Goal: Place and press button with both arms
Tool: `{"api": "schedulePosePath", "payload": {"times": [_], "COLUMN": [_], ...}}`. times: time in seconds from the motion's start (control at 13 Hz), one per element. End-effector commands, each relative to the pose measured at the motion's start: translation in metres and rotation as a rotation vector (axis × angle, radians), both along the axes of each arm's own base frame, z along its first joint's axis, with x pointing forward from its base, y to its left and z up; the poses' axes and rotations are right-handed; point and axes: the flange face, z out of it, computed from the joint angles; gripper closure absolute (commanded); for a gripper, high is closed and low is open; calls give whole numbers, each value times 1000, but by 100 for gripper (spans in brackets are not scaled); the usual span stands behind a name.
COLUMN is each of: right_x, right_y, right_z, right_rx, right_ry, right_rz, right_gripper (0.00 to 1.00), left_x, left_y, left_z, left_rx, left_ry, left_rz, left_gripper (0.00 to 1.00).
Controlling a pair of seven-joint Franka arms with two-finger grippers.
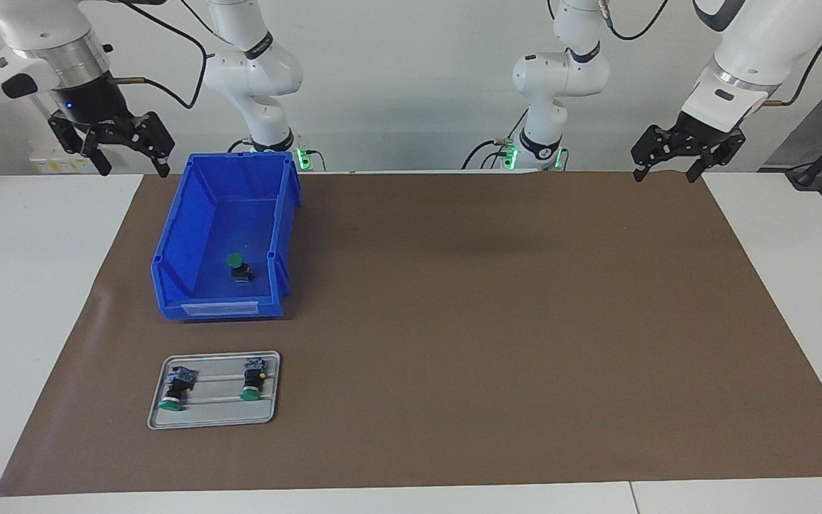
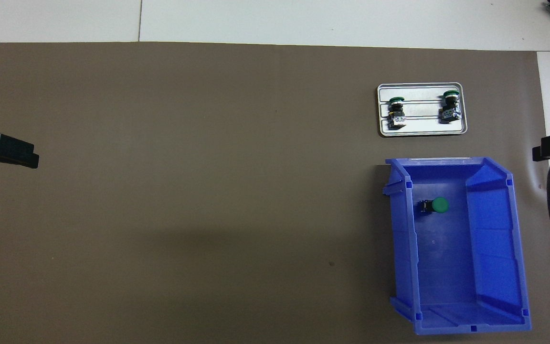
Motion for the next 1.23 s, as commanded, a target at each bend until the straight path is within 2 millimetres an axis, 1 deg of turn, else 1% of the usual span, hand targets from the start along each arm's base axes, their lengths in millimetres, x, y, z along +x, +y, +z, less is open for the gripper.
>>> {"api": "schedulePosePath", "payload": {"times": [0.0, 0.23, 0.46, 0.54, 0.69, 0.92, 1.07, 1.15], "right_x": [-10, -9, -11, -13, -15, -18, -13, -12], "right_y": [2, 6, 9, 10, 22, 23, 35, 36], "right_z": [-10, -10, -19, -18, -22, -18, -14, -14], "right_rx": [-48, -62, -45, -45, -44, -43, -47, -44], "right_ry": [27, 20, 9, 8, 19, 24, -1, 5], "right_rz": [-12, -2, -1, 1, 6, 7, 37, 36], "right_gripper": [0, 0, 0, 0, 0, 0, 0, 0], "left_x": [-5, -5, -5, -5, -5, -5, -5, -5], "left_y": [2, 2, 2, 2, 2, 2, 2, 2], "left_z": [0, 0, 0, 0, 0, 0, 0, 0], "left_rx": [4, 4, 4, 4, 4, 4, 4, 4], "left_ry": [5, 5, 7, 7, 7, 7, 7, 7], "left_rz": [-12, -12, -11, -12, -12, -12, -12, -12], "left_gripper": [0, 0, 0, 0, 0, 0, 0, 0]}}
